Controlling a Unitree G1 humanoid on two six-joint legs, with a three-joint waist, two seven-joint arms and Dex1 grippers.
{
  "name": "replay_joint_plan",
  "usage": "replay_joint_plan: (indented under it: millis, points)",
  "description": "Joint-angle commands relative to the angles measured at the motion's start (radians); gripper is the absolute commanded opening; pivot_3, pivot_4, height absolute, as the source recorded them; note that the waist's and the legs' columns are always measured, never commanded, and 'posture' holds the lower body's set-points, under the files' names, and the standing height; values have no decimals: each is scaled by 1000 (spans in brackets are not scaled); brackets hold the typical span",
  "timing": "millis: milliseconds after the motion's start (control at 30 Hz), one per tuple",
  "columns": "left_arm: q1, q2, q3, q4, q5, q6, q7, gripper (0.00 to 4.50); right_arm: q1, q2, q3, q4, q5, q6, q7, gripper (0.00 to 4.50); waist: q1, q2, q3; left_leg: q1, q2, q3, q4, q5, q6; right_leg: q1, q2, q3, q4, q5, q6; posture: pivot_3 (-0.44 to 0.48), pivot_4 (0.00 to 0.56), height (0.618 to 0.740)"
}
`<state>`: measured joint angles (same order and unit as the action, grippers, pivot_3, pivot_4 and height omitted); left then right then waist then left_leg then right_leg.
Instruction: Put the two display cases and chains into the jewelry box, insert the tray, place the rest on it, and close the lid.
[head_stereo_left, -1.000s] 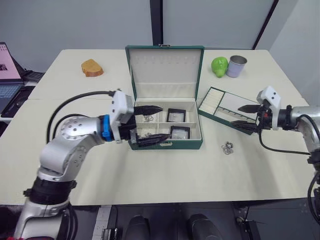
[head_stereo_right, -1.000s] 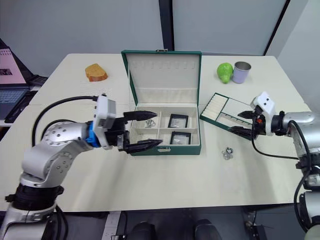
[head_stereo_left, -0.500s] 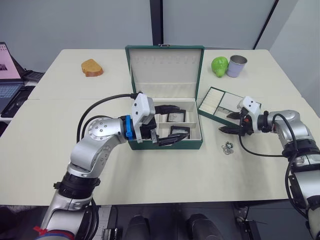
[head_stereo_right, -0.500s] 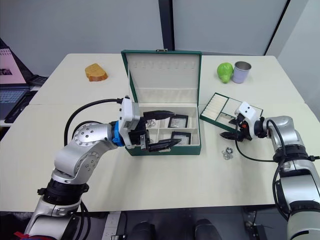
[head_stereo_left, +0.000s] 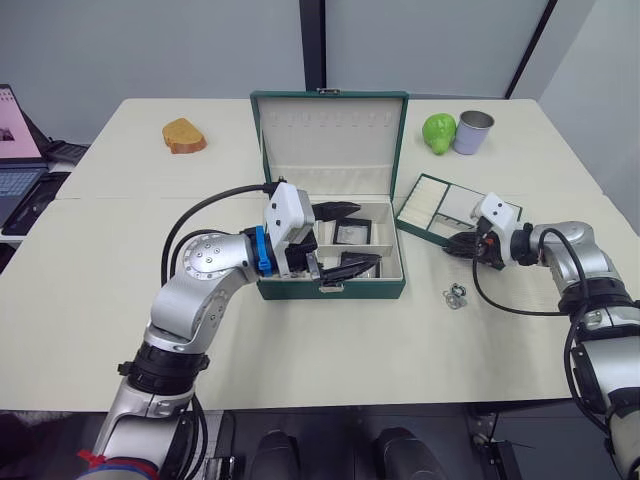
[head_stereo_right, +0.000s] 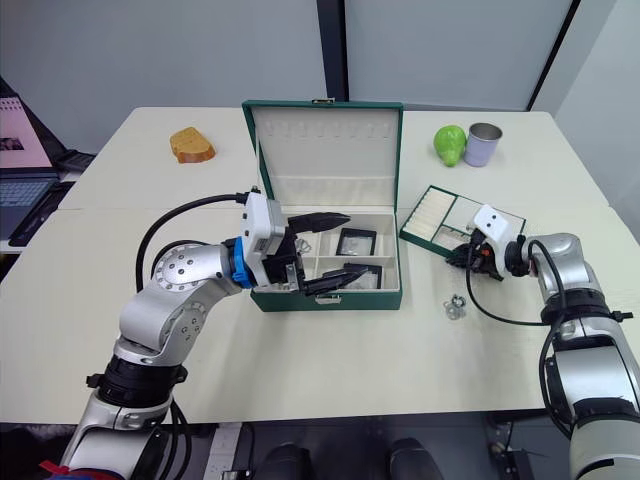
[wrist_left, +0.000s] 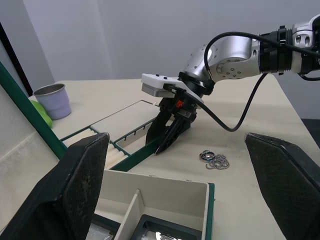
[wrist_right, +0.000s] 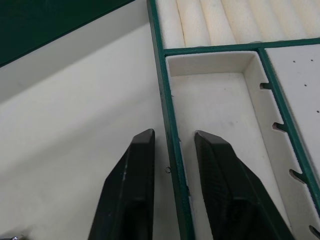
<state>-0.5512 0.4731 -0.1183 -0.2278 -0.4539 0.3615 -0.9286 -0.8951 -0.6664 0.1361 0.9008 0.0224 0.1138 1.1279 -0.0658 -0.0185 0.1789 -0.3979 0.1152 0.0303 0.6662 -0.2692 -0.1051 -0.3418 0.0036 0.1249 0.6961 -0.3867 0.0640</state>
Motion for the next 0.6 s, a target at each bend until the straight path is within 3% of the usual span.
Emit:
replay_joint_plan:
  millis: [33,133,600]
  points:
    - [-14,-8,8,-21,-4,-9,2,4500,-20,-4,-25,-1,0,-19,-3,448,0,0,0,0,0,0,0,0,0,0,0,0,0,0,0,0,150,740]
    - [-9,-8,7,-25,-3,-6,0,4500,-20,-3,-27,1,0,-24,-2,22,0,0,0,0,0,0,0,0,0,0,0,0,0,0,0,0,150,740]
    - [-13,-8,6,-27,-4,-4,-5,4500,-15,-39,-58,-59,19,-4,9,22,0,0,0,0,0,0,0,0,0,0,0,0,0,0,0,0,150,740]
